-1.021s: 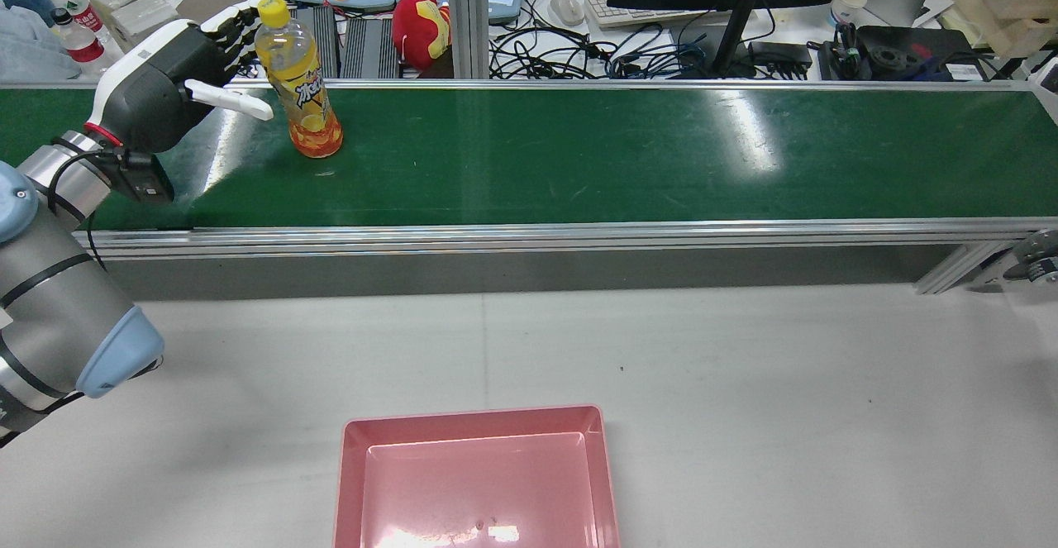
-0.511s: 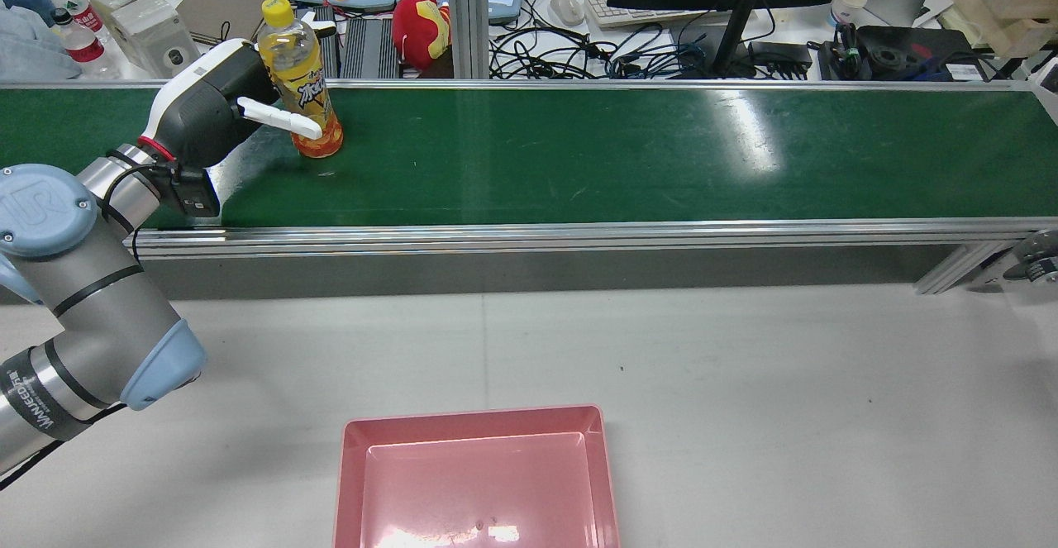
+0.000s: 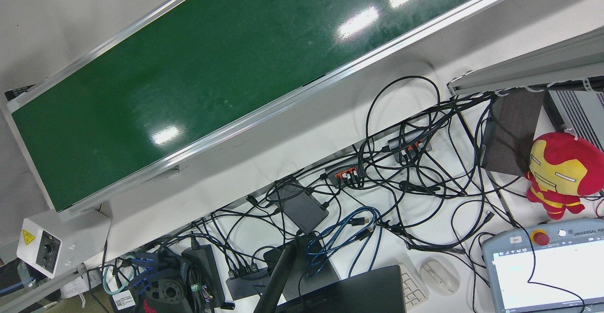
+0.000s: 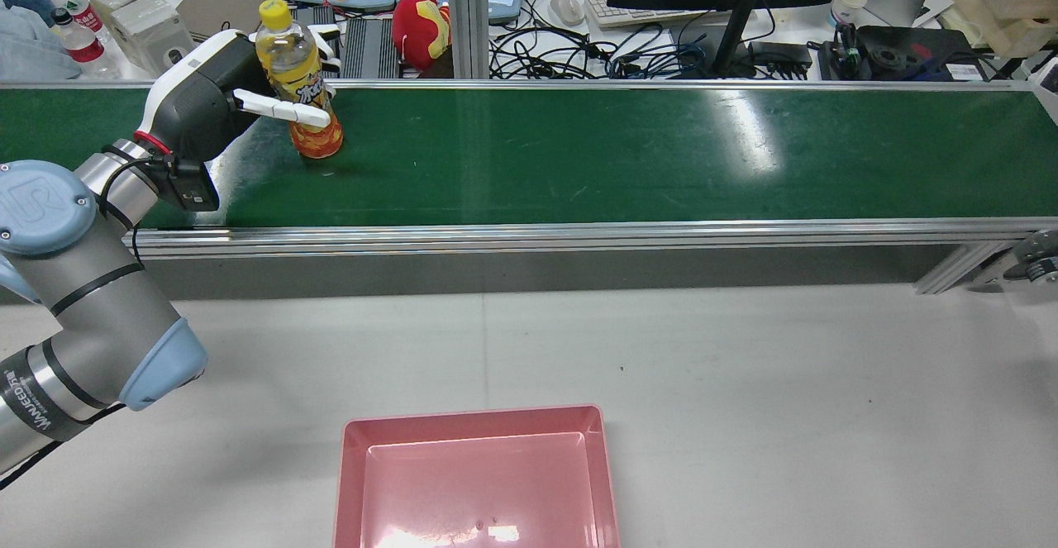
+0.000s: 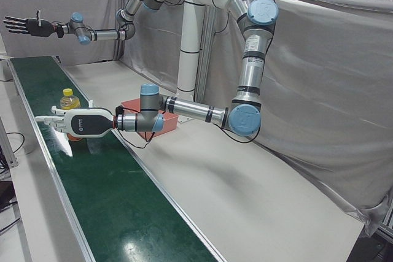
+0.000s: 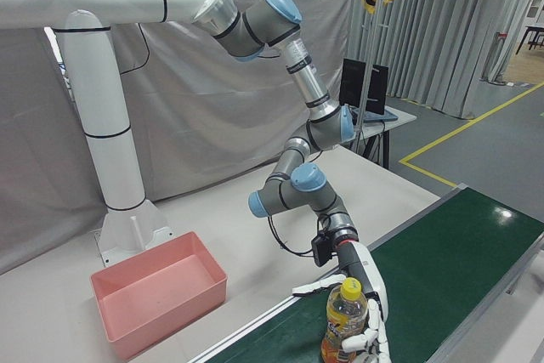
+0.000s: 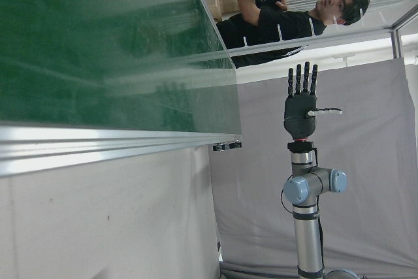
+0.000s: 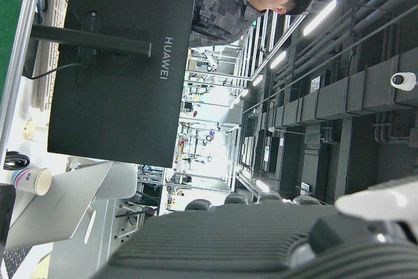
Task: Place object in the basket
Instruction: 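Close the left hand fingers around the juice bottle, then lift the bottle and carry it with the left hand over the pink basket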
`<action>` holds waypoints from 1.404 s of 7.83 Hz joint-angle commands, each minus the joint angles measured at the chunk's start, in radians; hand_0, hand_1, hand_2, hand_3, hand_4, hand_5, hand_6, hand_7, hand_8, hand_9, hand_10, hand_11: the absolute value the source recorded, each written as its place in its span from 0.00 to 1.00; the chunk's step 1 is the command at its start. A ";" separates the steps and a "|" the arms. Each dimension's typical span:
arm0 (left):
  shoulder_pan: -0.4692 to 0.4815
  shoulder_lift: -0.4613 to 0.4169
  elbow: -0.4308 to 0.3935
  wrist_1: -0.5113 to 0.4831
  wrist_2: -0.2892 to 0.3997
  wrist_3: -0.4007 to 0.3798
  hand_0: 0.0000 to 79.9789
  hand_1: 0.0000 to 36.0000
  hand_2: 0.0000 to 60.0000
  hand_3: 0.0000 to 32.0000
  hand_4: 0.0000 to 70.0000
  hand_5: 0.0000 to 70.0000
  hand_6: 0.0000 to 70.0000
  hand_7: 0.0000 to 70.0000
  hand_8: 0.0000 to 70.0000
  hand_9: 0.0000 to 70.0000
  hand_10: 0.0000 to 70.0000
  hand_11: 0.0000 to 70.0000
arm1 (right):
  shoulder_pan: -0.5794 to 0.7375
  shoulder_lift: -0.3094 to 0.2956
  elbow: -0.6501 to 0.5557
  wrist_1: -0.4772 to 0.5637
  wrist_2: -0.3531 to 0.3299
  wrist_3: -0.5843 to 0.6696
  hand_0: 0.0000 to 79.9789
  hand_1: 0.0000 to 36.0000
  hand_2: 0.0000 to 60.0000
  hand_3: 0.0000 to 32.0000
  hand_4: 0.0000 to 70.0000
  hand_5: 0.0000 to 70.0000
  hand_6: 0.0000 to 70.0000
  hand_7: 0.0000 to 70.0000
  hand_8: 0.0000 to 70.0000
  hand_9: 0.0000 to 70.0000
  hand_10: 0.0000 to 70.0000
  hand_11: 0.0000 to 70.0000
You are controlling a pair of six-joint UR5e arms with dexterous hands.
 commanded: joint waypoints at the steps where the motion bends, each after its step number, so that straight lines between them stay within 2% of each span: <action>1: 0.001 -0.028 -0.043 0.097 -0.019 -0.017 0.72 0.54 0.67 0.00 0.66 1.00 0.80 0.82 0.95 1.00 0.89 1.00 | 0.000 -0.001 0.000 0.000 0.000 -0.001 0.00 0.00 0.00 0.00 0.00 0.00 0.00 0.00 0.00 0.00 0.00 0.00; 2: 0.001 -0.047 -0.070 0.145 -0.019 -0.015 0.70 0.53 0.80 0.00 0.66 1.00 0.85 0.86 1.00 1.00 1.00 1.00 | 0.000 -0.001 0.000 0.000 0.000 -0.001 0.00 0.00 0.00 0.00 0.00 0.00 0.00 0.00 0.00 0.00 0.00 0.00; 3: 0.001 -0.044 -0.102 0.169 -0.019 -0.018 0.67 0.48 0.83 0.00 0.61 1.00 0.86 0.86 1.00 1.00 1.00 1.00 | 0.000 -0.001 0.000 0.000 0.000 -0.001 0.00 0.00 0.00 0.00 0.00 0.00 0.00 0.00 0.00 0.00 0.00 0.00; 5: 0.012 -0.032 -0.175 0.191 -0.008 -0.012 0.65 0.44 0.77 0.00 0.56 1.00 0.82 0.82 1.00 1.00 1.00 1.00 | 0.000 -0.001 0.000 0.000 0.000 -0.001 0.00 0.00 0.00 0.00 0.00 0.00 0.00 0.00 0.00 0.00 0.00 0.00; 7: 0.143 -0.028 -0.303 0.290 0.003 -0.007 0.65 0.44 0.77 0.00 0.53 1.00 0.79 0.80 0.99 1.00 1.00 1.00 | 0.000 -0.001 0.000 0.000 0.000 -0.001 0.00 0.00 0.00 0.00 0.00 0.00 0.00 0.00 0.00 0.00 0.00 0.00; 8: 0.230 -0.031 -0.333 0.315 0.007 -0.006 0.63 0.42 0.78 0.00 0.52 1.00 0.80 0.81 0.99 1.00 1.00 1.00 | 0.000 0.001 0.000 0.000 0.000 -0.001 0.00 0.00 0.00 0.00 0.00 0.00 0.00 0.00 0.00 0.00 0.00 0.00; 10: 0.387 -0.038 -0.424 0.407 0.007 0.101 0.64 0.42 0.77 0.00 0.53 1.00 0.81 0.81 1.00 1.00 1.00 1.00 | 0.000 -0.001 0.000 0.000 0.000 -0.001 0.00 0.00 0.00 0.00 0.00 0.00 0.00 0.00 0.00 0.00 0.00 0.00; 11: 0.473 -0.042 -0.426 0.420 0.004 0.132 0.64 0.41 0.78 0.00 0.55 1.00 0.83 0.82 1.00 1.00 1.00 1.00 | 0.000 -0.001 0.000 0.000 0.000 -0.001 0.00 0.00 0.00 0.00 0.00 0.00 0.00 0.00 0.00 0.00 0.00 0.00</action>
